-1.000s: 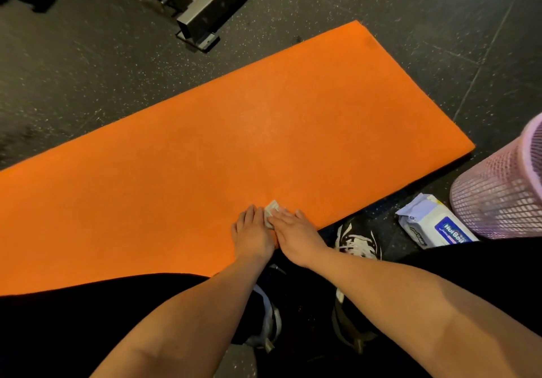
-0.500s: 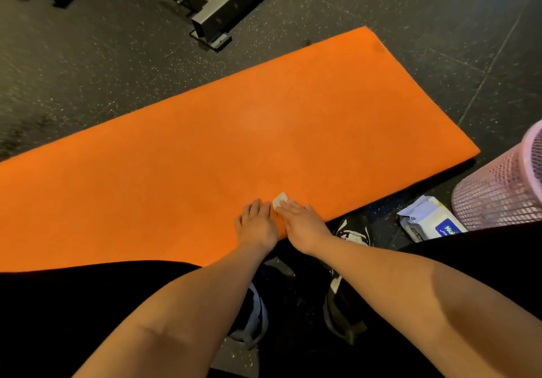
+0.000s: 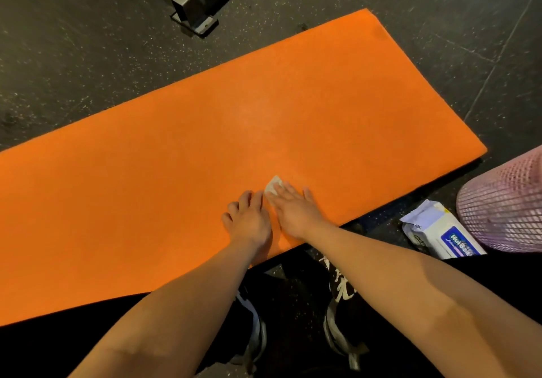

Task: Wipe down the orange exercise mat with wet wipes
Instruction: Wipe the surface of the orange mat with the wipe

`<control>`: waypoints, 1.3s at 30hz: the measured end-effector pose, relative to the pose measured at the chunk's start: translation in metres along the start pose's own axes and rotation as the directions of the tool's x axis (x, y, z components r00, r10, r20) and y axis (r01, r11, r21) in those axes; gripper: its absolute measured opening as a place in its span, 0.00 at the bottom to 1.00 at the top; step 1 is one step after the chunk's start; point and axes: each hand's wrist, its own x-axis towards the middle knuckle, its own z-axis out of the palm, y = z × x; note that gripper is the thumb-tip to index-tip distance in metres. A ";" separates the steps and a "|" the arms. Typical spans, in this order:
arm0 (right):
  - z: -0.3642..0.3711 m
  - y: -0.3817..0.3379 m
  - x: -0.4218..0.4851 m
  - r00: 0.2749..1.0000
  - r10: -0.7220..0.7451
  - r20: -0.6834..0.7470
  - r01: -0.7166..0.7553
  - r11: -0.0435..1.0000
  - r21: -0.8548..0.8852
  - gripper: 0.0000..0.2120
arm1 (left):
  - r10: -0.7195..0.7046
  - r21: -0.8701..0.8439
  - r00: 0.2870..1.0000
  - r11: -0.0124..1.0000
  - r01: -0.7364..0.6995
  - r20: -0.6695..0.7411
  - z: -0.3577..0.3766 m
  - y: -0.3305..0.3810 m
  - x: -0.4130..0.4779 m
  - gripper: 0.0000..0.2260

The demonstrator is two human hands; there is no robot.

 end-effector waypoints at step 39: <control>-0.008 0.017 0.049 0.992 -0.078 -0.104 0.076 0.997 -0.018 0.29 | 0.003 -0.104 1.000 0.995 -0.004 -0.010 0.006 0.015 0.063 0.22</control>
